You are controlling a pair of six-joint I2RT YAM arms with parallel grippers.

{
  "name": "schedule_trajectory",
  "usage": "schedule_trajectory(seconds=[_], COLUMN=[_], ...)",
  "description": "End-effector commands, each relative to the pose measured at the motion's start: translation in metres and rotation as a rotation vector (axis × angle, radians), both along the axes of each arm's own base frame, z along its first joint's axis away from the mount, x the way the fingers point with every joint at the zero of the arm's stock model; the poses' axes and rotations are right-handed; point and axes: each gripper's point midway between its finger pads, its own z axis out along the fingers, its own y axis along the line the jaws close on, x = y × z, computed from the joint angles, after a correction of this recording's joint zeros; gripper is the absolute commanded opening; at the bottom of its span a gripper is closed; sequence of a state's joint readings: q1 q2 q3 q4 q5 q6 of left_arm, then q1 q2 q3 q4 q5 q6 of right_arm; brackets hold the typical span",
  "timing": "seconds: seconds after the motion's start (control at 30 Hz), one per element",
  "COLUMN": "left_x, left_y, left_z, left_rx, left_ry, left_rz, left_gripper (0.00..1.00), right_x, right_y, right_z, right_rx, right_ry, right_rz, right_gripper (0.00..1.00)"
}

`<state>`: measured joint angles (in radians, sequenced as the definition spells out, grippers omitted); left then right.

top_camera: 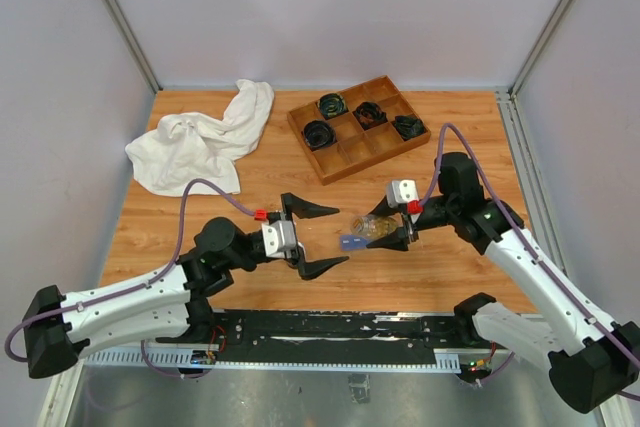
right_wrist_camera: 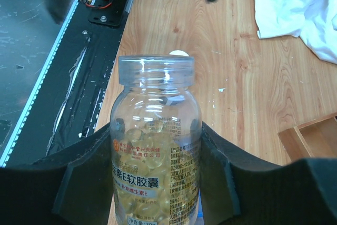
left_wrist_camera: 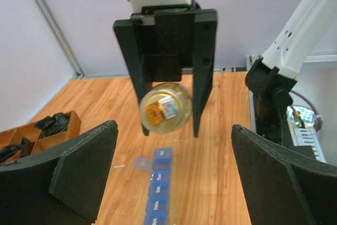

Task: Sort the pills into containers

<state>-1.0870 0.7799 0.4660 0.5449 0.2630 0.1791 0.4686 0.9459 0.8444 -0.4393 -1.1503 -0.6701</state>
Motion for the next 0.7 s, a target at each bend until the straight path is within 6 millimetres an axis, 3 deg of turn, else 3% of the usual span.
schedule_trajectory(seconds=[0.0, 0.43, 0.67], left_x=[-0.003, -0.010, 0.014], left_y=[-0.002, -0.006, -0.019], left_z=[0.015, -0.001, -0.006], left_rx=[-0.022, 0.025, 0.116], left_ry=[-0.049, -0.162, -0.227], left_rz=[-0.105, -0.190, -0.120], left_gripper=[0.99, 0.98, 0.95], right_x=[0.000, 0.000, 0.000], right_y=[-0.001, -0.002, -0.001], right_z=[0.014, 0.010, 0.007], right_rx=[0.025, 0.011, 0.006], right_ry=[-0.038, -0.035, -0.031], right_rz=[0.026, 0.039, 0.046], right_gripper=[0.02, 0.01, 0.01])
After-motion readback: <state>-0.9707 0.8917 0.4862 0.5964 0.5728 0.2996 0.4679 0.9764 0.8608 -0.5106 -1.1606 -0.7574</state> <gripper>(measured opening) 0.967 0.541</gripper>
